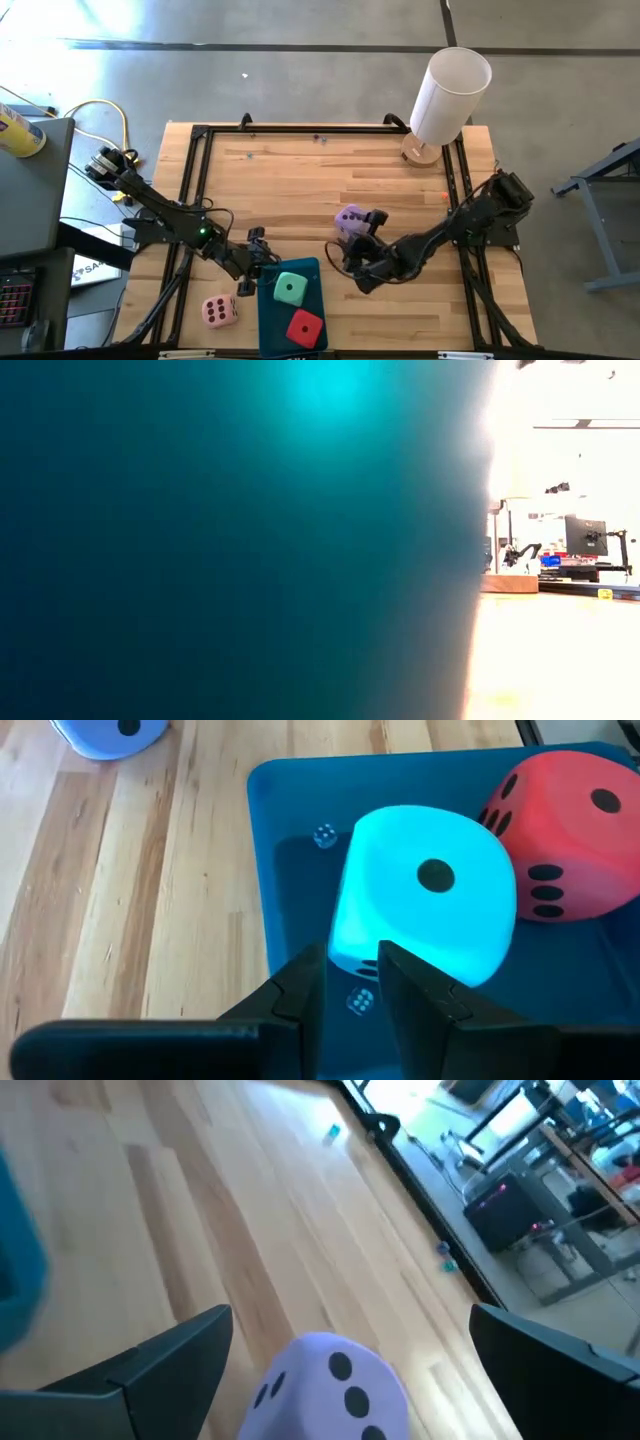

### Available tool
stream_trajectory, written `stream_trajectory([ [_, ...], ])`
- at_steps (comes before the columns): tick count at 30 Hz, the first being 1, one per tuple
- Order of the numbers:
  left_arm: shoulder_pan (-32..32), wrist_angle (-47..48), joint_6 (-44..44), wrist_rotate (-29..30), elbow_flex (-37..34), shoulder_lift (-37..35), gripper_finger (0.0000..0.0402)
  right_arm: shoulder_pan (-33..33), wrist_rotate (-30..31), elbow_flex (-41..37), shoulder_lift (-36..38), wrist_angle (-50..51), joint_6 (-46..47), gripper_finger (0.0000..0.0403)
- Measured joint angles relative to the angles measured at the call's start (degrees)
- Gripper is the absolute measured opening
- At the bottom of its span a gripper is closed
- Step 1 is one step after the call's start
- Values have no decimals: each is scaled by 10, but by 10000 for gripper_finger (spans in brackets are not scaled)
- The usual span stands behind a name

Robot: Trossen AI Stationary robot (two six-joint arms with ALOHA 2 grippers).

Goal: Pick & Place Dice
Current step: Put the small green die into the blue bin

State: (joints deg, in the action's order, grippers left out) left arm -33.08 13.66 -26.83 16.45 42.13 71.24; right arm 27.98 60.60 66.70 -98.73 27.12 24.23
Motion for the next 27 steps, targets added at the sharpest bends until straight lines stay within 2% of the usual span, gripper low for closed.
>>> stream_trajectory([
  [3, 0, 0, 20, 0, 0, 0, 91, 18, 5, 0, 24, 17, 2, 398],
  [6, 0, -1, 29, 0, 0, 0, 91, 36, -16, 0, 53, 73, 44, 398],
  [9, 0, -3, 29, 0, 0, 0, 91, 56, -35, 0, 85, 173, 149, 398],
  [13, 0, -7, 29, 0, 0, 0, 91, 94, -29, 0, 119, 296, 302, 398],
  [18, 0, -9, 29, 0, 0, 0, 91, 142, -37, 0, 130, 393, 449, 398],
  [27, 0, -24, 29, -1, 0, -1, 91, 168, -151, -39, 130, 415, 571, 398],
])
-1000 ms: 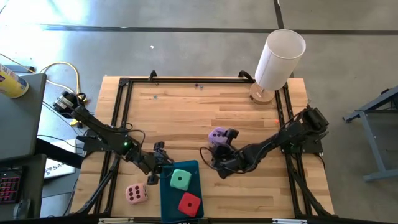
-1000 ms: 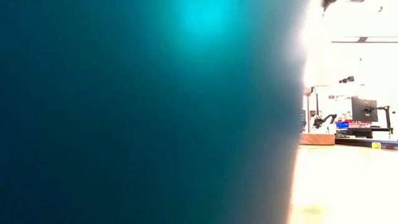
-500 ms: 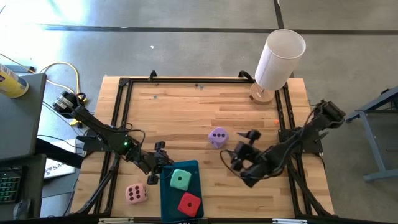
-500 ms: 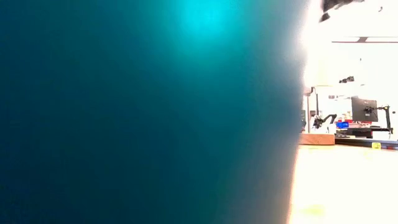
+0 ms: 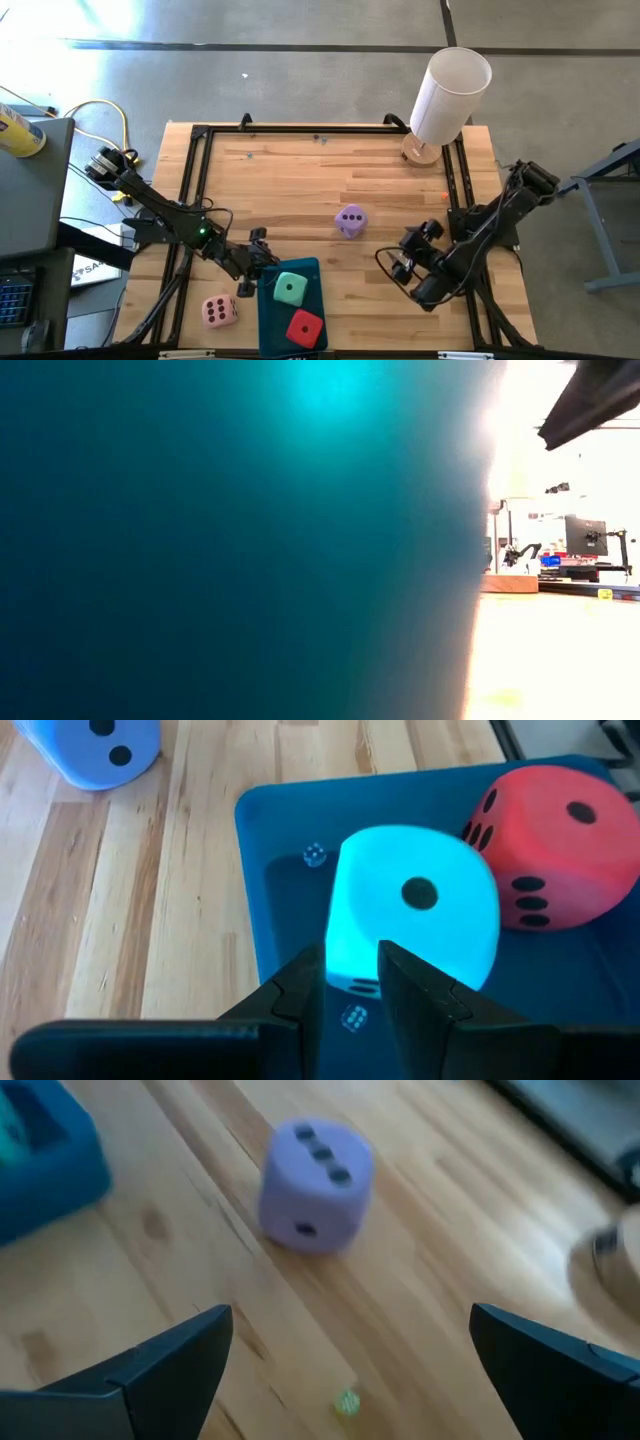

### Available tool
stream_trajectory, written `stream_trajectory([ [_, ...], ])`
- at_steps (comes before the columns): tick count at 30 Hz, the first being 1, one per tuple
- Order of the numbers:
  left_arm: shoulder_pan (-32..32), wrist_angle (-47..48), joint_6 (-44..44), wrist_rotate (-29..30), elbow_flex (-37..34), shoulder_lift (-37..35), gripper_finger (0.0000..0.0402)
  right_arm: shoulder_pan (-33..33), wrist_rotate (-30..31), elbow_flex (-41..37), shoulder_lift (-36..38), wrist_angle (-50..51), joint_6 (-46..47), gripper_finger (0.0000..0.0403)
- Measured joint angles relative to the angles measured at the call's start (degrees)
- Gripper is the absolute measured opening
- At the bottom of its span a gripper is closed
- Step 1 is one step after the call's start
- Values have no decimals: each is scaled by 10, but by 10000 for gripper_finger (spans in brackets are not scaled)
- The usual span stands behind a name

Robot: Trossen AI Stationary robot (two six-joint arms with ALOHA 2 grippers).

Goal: Pick & Place Dice
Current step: Put the small green die into the blue bin

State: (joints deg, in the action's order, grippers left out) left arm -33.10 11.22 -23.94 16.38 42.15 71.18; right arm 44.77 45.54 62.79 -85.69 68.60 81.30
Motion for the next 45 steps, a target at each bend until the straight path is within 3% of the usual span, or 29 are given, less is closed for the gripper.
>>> stream_trajectory([
  [6, 0, -12, 1, 0, 0, 0, 91, 6, -19, -51, 0, 1, 79, 398],
  [14, 0, -14, 1, -1, 0, 0, 91, 39, 18, -105, 0, -4, 239, 398],
  [17, 0, -14, 0, -1, 0, 0, 91, 48, 22, -114, 0, -5, 259, 398],
  [25, 0, -14, 0, -1, 0, 0, 91, 39, 23, -119, 0, -34, 248, 398],
  [37, 0, -14, 0, -1, 0, 0, 91, 6, 12, -119, 0, -153, 83, 398],
  [45, 0, -14, 0, 0, 0, 0, 91, -12, -23, -119, 0, -166, 50, 398],
])
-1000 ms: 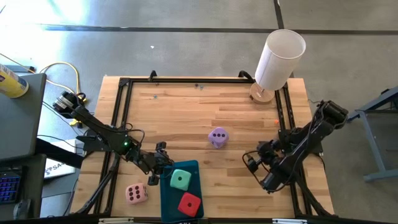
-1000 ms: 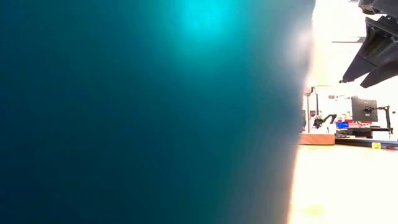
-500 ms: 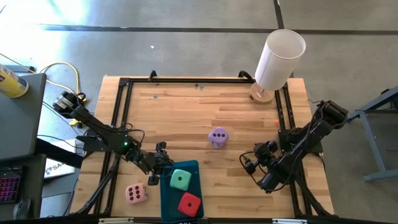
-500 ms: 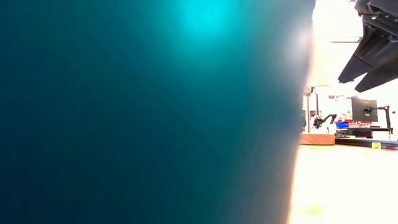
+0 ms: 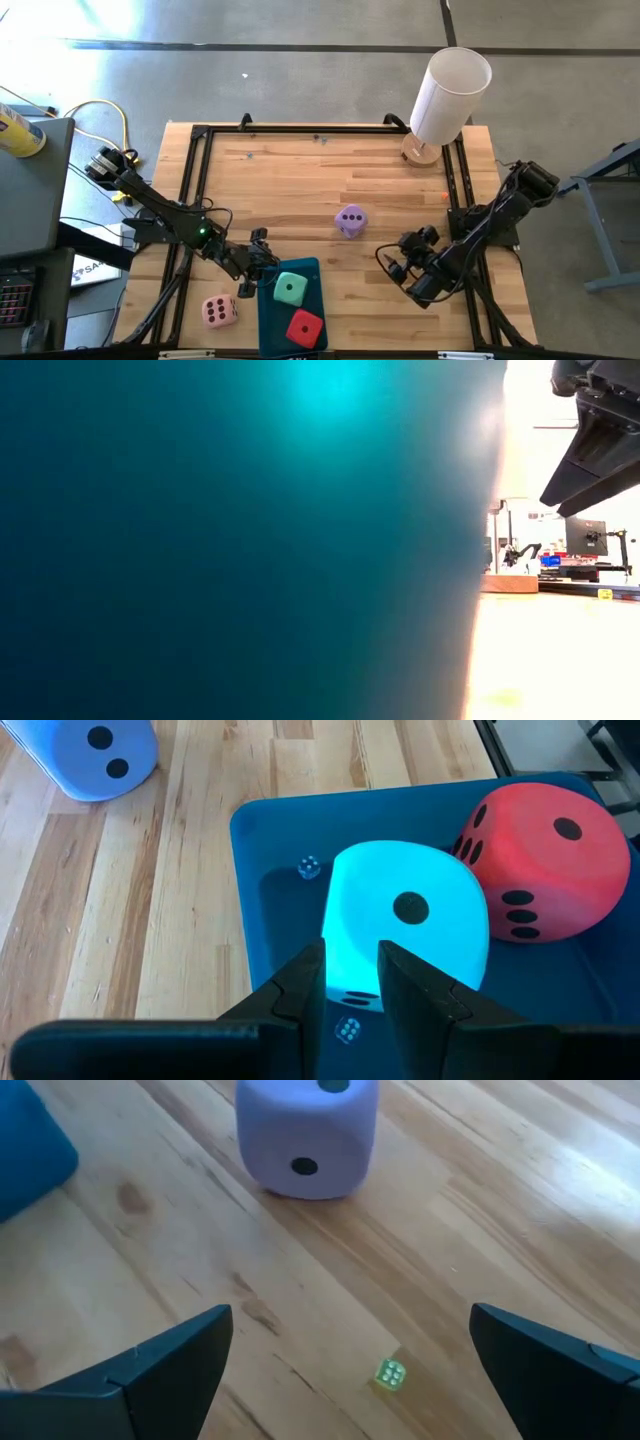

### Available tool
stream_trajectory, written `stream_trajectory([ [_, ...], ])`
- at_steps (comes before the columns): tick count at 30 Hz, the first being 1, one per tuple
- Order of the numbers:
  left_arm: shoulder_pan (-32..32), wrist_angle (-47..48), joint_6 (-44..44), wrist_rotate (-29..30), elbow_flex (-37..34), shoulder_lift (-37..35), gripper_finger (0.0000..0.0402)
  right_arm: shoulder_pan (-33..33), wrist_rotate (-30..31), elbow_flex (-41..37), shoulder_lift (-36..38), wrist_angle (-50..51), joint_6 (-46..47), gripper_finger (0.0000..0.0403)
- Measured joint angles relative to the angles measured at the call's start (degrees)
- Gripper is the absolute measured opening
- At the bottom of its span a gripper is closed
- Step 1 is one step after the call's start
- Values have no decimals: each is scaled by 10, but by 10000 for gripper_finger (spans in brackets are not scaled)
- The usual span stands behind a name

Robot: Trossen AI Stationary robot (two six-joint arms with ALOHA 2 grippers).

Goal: Pick & Place Dice
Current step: Put the small green die into the blue bin

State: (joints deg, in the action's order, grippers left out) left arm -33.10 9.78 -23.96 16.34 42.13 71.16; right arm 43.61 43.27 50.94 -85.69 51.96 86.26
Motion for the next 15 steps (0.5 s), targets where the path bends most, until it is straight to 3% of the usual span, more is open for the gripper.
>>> stream_trajectory([
  [9, 0, 0, 0, 0, 0, 0, 91, -14, -59, 0, 0, 24, -7, 380],
  [15, 0, 0, 0, 0, 0, 0, 91, -5, -60, 0, 0, 43, -9, 365],
])
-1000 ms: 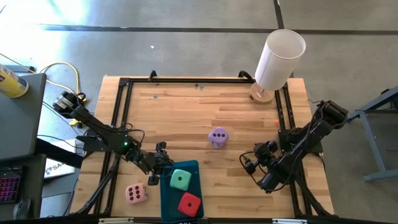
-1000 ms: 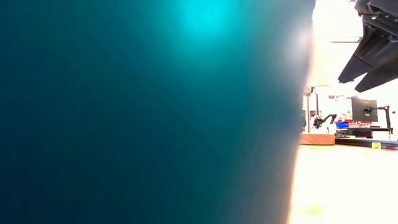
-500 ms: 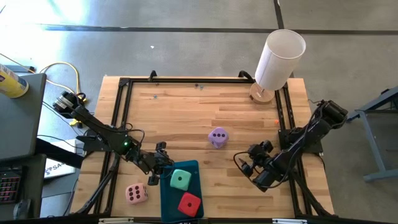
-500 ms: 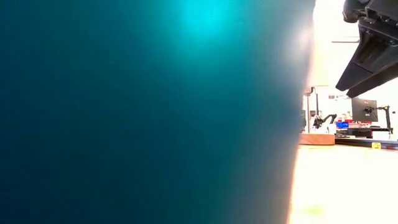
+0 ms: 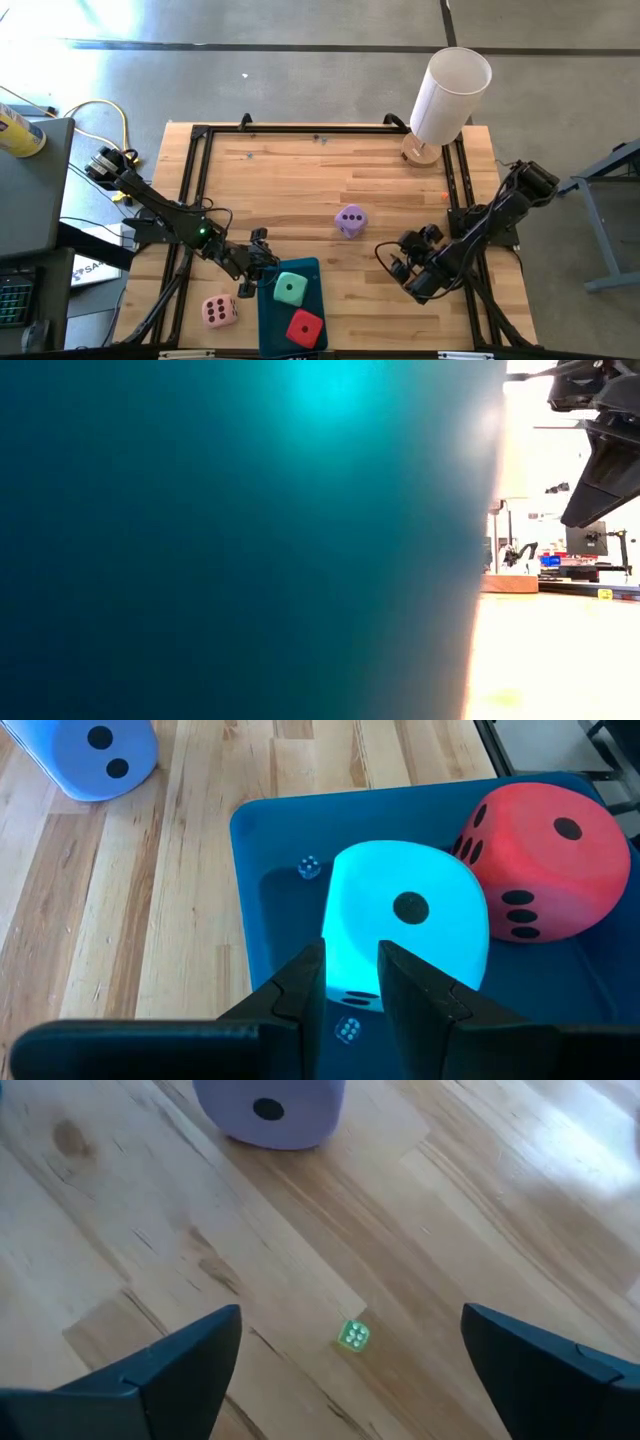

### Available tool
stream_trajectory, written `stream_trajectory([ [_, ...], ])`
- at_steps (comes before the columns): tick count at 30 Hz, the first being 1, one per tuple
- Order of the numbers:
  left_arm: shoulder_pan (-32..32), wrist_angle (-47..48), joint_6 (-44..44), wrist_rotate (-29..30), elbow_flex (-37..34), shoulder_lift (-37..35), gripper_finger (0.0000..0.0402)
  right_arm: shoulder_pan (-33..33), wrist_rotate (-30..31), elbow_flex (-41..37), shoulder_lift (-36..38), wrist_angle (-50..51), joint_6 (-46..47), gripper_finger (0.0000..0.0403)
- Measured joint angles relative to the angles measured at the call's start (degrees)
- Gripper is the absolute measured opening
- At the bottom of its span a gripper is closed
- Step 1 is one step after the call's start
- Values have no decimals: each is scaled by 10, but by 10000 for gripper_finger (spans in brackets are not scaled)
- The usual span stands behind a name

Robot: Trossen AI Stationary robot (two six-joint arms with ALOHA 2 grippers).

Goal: Pick & Place Dice
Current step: Put the small green die into the blue bin

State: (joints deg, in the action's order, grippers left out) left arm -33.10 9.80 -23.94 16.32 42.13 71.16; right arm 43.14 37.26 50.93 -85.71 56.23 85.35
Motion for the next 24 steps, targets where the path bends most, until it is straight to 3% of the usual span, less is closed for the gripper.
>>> stream_trajectory([
  [4, 0, 0, 0, 0, 0, 0, 91, 16, 13, -16, 0, -16, 14, 358],
  [15, 0, 0, 0, 0, 0, 0, 91, 61, 62, -107, 0, -110, 174, 340],
  [24, 0, 0, 0, 0, 0, 0, 91, 64, 41, -152, 0, -168, 231, 330],
])
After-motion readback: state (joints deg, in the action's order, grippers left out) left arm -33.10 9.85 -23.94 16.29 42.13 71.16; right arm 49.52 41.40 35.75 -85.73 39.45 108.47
